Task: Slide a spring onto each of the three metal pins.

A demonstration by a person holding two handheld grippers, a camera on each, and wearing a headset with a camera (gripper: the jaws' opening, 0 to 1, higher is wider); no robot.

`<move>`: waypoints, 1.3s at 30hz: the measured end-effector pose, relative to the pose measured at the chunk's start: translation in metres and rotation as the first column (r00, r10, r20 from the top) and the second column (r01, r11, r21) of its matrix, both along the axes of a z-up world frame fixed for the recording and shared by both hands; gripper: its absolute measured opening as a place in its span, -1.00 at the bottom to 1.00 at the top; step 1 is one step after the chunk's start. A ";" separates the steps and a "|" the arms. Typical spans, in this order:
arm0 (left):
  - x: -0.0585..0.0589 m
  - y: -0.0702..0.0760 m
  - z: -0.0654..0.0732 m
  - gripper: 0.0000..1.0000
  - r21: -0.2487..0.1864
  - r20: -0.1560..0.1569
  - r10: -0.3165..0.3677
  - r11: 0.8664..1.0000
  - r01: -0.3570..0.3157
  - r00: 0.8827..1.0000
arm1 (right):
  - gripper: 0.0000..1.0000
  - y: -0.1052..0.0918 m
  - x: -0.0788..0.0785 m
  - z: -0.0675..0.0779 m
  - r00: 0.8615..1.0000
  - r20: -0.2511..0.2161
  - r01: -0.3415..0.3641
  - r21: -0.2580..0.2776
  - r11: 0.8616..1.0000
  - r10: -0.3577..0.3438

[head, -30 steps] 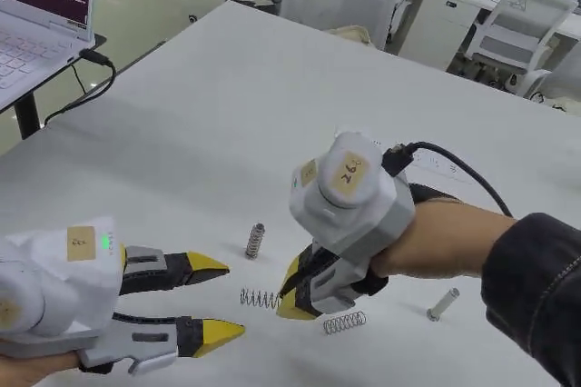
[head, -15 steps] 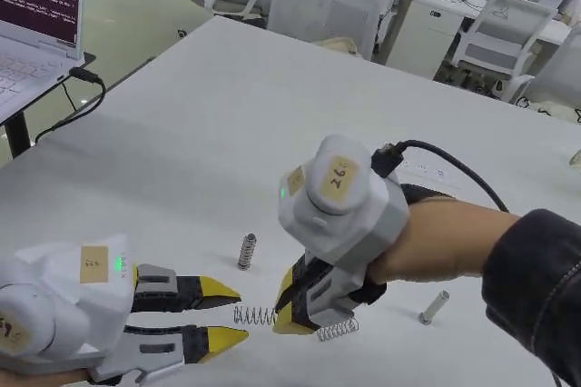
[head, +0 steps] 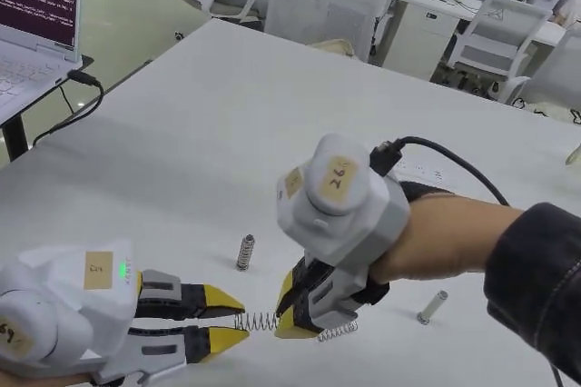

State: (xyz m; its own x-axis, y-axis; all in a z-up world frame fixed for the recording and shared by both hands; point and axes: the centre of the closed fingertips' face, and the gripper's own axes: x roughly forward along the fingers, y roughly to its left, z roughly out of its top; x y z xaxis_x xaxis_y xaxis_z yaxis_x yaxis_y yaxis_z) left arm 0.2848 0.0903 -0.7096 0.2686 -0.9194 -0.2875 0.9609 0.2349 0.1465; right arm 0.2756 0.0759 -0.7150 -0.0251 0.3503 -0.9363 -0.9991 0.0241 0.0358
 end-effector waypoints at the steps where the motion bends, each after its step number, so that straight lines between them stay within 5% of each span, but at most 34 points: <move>1: 0.000 0.000 0.000 -0.92 0.001 0.001 0.000 1.000 0.000 1.000 | -0.85 0.000 0.000 0.001 1.000 0.006 -0.002 0.003 1.000 0.002; 17: 0.001 -0.002 -0.001 -0.94 -0.002 -0.006 0.003 1.000 -0.003 1.000 | -0.85 0.015 0.001 0.023 0.999 0.051 -0.016 0.067 0.998 0.013; 39: 0.000 -0.010 0.001 -0.94 -0.015 -0.012 -0.009 1.000 0.009 1.000 | -0.85 0.026 0.000 0.031 0.997 0.068 -0.040 0.077 0.996 0.035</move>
